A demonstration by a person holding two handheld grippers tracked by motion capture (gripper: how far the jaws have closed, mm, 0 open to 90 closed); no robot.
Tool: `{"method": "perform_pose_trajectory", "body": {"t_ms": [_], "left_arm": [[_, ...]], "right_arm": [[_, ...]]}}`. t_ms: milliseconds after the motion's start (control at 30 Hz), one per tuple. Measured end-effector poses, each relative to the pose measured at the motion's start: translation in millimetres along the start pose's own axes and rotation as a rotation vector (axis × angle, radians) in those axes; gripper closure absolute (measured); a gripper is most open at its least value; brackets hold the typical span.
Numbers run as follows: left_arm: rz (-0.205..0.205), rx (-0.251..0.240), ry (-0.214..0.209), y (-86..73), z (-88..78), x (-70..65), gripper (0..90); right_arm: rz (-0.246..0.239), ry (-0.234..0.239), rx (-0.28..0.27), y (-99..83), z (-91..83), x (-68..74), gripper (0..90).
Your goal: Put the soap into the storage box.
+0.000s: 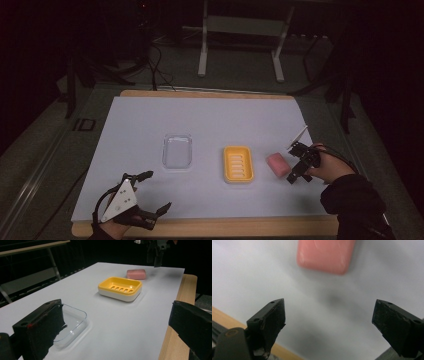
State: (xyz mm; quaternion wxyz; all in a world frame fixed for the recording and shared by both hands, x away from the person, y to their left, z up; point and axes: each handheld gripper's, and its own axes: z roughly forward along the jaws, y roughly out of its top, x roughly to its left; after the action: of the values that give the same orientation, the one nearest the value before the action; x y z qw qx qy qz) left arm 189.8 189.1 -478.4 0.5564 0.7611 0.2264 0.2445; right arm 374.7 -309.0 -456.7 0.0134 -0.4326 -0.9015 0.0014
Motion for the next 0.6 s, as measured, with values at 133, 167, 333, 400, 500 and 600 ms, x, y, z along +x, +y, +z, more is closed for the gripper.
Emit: {"method": "perform_pose_trajectory", "body": {"t_ms": [133, 167, 333, 400, 500, 600], "left_arm": [[0.003, 0.003, -0.001, 0.0, 0.1, 0.0, 0.6], [0.002, 0.002, -0.002, 0.0, 0.1, -0.1, 0.6], [0.000, 0.000, -0.002, -0.1, -0.1, 0.1, 0.6], [0.000, 0.001, -0.003, -0.1, -0.1, 0.1, 0.6], [0.001, 0.002, -0.003, -0.1, 0.0, 0.1, 0.6], [0.002, 0.002, -0.004, -0.1, 0.0, 0.1, 0.6]], "right_arm": [[-0.050, -0.002, -0.056, 6.1, -2.1, 3.8, 11.7], [-0.055, 0.000, -0.066, 7.6, -2.6, 4.4, 11.7], [-0.075, -0.016, -0.143, 15.3, -3.7, 7.2, 11.7], [-0.077, -0.017, -0.174, 18.3, -4.3, 8.0, 11.7], [-0.080, -0.020, -0.231, 22.3, -6.3, 9.7, 13.0], [-0.085, -0.023, -0.281, 25.7, -7.9, 11.0, 13.4]]}}
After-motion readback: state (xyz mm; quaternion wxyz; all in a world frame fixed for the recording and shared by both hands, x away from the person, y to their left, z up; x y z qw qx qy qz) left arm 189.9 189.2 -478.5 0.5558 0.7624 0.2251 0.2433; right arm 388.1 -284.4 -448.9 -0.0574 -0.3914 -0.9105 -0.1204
